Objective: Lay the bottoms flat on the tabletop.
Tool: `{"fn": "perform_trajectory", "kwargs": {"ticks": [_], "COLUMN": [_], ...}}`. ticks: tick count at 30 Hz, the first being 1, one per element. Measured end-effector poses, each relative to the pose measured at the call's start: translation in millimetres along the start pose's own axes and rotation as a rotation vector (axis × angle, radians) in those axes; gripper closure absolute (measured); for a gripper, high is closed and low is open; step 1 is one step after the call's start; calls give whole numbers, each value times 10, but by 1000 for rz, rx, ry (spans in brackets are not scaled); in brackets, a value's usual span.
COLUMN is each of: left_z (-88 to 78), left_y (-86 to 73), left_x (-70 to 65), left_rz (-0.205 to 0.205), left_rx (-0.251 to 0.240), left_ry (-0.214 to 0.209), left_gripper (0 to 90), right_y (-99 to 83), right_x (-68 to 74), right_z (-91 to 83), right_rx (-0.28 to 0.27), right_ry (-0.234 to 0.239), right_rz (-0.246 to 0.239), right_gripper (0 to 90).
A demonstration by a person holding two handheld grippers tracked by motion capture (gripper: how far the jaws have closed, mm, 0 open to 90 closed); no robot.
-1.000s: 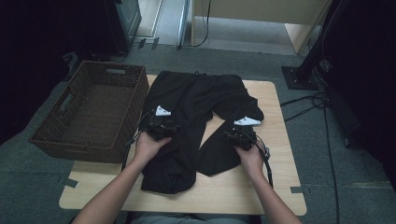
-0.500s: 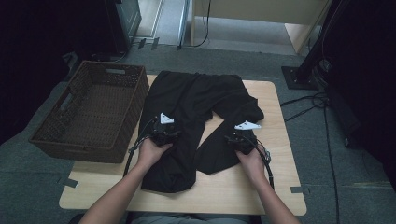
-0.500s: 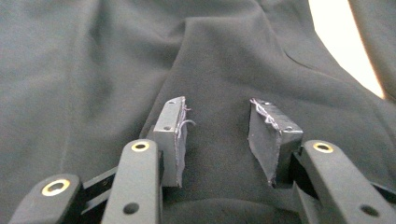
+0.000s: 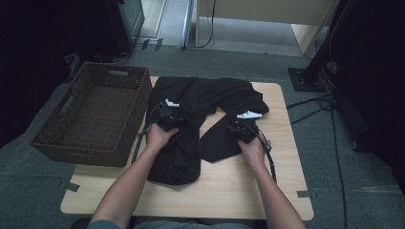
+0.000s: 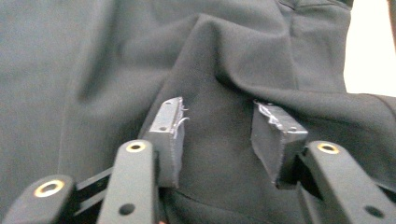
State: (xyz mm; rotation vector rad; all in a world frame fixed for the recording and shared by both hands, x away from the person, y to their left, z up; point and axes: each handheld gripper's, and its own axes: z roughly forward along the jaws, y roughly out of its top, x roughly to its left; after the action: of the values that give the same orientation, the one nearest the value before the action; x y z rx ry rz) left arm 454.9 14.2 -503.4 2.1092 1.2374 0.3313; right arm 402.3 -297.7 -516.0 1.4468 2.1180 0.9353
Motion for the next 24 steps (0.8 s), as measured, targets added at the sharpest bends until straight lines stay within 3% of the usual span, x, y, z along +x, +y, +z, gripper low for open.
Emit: {"fn": "perform_trajectory", "kwargs": {"ticks": [1,4,8,12,16,17,21,24], "left_z": [-31,-147,-355,-492,-522,-518,-481,-465], "left_y": [-18,-116,-281,-407,-482,-530,-609,-634], "left_x": [-17,-121,-245,-324,-347,-348,-321,-320], "left_rz": [11,95,122,105,91,88,76,65], "left_rx": [2,4,-20,-29,-18,-11,7,-5], "left_ry": [-7,-3,-44,-96,-113,-119,-122,-123], "left_gripper": [523,504,485,468,454,454,454,452], "right_y": [-6,-56,-163,-319,-442,-538,-664,-725], "right_x": [-2,10,80,183,231,234,181,149], "right_z": [-5,-66,-197,-373,-507,-620,-787,-858], "right_rx": [-2,7,27,46,55,66,84,79], "right_ry": [1,10,30,52,68,75,105,90], "right_rz": [-5,-13,-34,-61,-76,-79,-49,-29], "right_gripper": [487,475,445,442,432,432,437,462]}}
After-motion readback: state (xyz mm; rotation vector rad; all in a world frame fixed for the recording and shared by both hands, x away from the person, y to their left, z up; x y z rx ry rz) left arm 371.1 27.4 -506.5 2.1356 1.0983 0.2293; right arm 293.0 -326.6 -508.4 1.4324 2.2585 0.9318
